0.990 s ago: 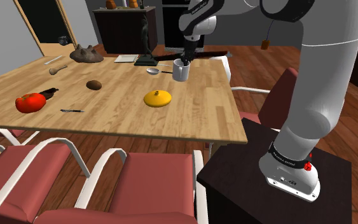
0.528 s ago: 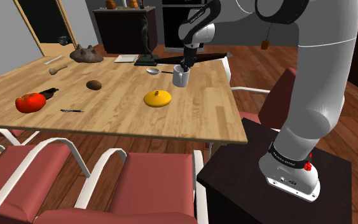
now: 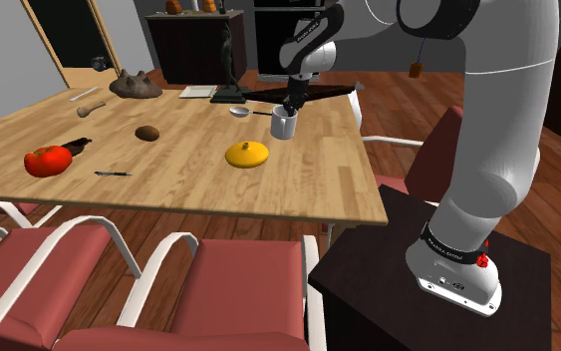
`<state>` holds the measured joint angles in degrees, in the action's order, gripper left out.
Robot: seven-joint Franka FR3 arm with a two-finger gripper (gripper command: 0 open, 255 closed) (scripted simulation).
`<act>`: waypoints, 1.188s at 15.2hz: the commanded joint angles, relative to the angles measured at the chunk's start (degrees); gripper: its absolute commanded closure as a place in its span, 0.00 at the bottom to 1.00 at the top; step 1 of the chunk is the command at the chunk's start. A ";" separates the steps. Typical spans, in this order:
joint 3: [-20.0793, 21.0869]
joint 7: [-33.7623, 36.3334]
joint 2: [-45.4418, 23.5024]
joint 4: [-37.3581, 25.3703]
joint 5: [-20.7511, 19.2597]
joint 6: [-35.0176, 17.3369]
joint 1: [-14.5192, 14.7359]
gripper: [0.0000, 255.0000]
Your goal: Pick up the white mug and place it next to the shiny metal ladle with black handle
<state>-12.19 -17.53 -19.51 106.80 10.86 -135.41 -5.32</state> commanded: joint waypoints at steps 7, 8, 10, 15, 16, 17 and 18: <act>-0.07 0.00 0.03 -0.20 0.01 -0.09 -0.07 0.00; -0.29 0.31 1.34 -0.32 -0.47 1.29 0.04 0.00; -0.69 0.89 3.79 -0.79 -1.39 4.14 0.23 0.00; -0.81 1.11 4.71 -1.07 -1.75 5.30 0.28 0.00; -0.81 1.11 4.71 -1.07 -1.75 5.30 0.28 0.00; -0.81 1.11 4.71 -1.07 -1.75 5.30 0.28 0.00; -0.81 1.11 4.71 -1.07 -1.75 5.30 0.28 0.00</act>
<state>-13.00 -16.43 -14.80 105.73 9.12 -130.11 -5.04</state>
